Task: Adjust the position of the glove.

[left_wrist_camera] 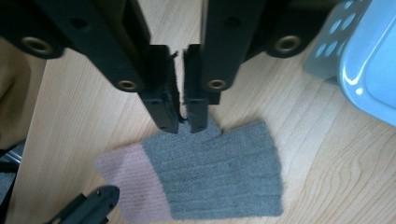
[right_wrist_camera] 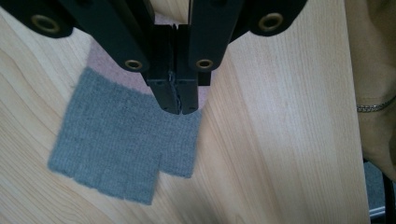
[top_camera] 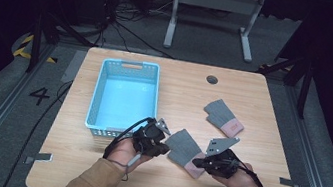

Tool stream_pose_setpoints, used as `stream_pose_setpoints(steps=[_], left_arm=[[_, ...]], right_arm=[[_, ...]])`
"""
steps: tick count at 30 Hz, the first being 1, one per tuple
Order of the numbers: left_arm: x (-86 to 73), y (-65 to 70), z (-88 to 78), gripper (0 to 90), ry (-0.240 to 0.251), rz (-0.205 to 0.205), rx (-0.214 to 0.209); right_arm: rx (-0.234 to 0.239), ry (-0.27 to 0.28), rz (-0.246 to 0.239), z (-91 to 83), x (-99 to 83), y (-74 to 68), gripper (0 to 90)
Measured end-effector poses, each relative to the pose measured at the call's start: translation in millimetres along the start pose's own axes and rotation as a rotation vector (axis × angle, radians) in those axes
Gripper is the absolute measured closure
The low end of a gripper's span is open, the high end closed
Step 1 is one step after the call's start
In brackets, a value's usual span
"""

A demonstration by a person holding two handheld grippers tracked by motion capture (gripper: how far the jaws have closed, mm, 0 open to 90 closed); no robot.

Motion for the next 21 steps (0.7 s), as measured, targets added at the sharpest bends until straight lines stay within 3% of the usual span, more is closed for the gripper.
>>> stream_pose_setpoints(steps=[8, 14, 21], left_arm=[[-0.6, -1.8, 0.4, 79.5, 0.002, -0.006, 0.0], [0.0, -2.6, -0.4, 78.0, 0.01, -0.014, 0.0], [0.2, -2.8, -1.1, 78.7, 0.011, -0.015, 0.0]], right_arm=[[0.049, -0.025, -0.041, 10.9, -1.3, -15.0, 90.0], [0.08, -0.039, -0.046, 17.9, -3.5, -23.0, 90.0], [0.079, -0.056, -0.053, 22.2, -5.9, -25.4, 90.0]])
Point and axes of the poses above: each handheld gripper's, and its own axes: z roughly forward along the jaws, x roughly out of its top, y roughly to its right, the point moved 10 cm from there along z, roughly forward along the jaws, and after that the axes turned 1 degree about y, right-handed, at the moved point
